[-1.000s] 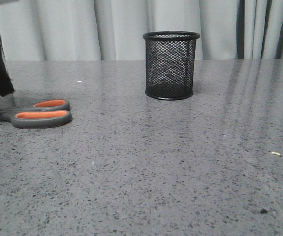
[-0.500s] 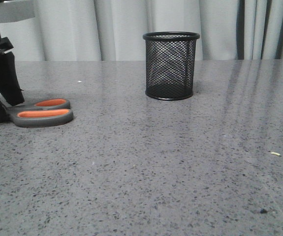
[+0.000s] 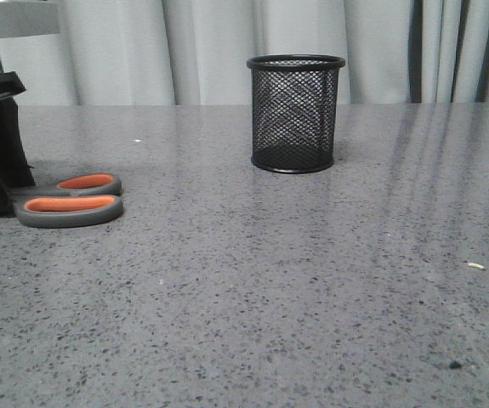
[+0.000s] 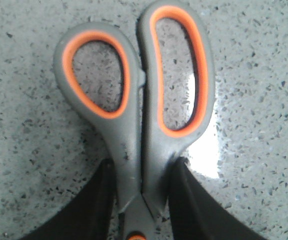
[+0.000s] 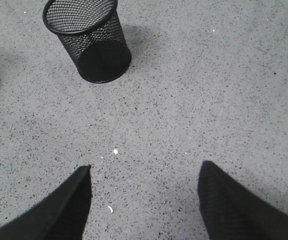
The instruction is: Put scissors into bucket
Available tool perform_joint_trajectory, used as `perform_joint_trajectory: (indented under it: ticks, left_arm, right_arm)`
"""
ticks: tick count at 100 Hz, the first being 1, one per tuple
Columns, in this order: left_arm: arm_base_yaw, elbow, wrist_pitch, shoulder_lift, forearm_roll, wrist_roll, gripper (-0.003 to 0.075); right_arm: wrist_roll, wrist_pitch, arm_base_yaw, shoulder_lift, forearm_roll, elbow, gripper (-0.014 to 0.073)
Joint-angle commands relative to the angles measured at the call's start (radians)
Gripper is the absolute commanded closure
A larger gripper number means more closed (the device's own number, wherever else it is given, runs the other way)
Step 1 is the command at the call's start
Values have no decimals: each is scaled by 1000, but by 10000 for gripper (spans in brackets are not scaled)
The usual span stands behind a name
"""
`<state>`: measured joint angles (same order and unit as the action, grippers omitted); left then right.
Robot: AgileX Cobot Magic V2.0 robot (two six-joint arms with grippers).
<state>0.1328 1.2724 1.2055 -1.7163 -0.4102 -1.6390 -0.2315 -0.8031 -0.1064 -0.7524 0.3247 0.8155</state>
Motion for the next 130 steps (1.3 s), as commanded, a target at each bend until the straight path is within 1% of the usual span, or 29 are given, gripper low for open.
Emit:
perform_joint_trajectory:
  ticks: [1,15,31,40,45,49,58,72,78,91,99,109,120,130]
  left_arm:
    - [9,9,14,19,7,6,736]
    - [9,41,14,31,7,48,739]
    - [14,157,57,77,5,125,739]
    - [36,229,71,114,12,163,739]
    - [59,262,71,137,29,181,739]
    - [84,289,71,153,49,194,739]
    - [153,343,71,195,92,248,739]
    - [266,421,71,241,120,321,739]
    - [310,450,71,259,119,334,739]
    - [418,515,67,275,127,373,739]
    - [476,543,64,279,159,395,739]
    - [540,556,57,279,206,422,739]
    - [577,556,31,279,216,427,739]
    - [593,556,3,279,216,443,739]
  right_arm:
    - [-12,49,-2,-3,15,37,179]
    - [-12,49,-2,-3,15,37,179]
    - [-12,53,-2,-3,29,37,179]
    - [-15,67,-2,-3,74,37,179]
    - [-52,72,-2,-3,127,37,180]
    - [-92,76,-2,-3,198,37,180]
    - [-207,97,-2,-3,392,37,180]
    - [-381,121,-2,-24,695,37,180]
    - [-446,93,-2,-42,800,39,180]
    - [-558,24,-2,-108,966,69,179]
    - [-594,-2,-2,-152,1020,100,179]
    - [-597,-27,-2,-204,1022,154,179]
    - [-597,-88,-2,-267,1027,210,179]
    - [-597,-97,-2,-306,1029,239,179]
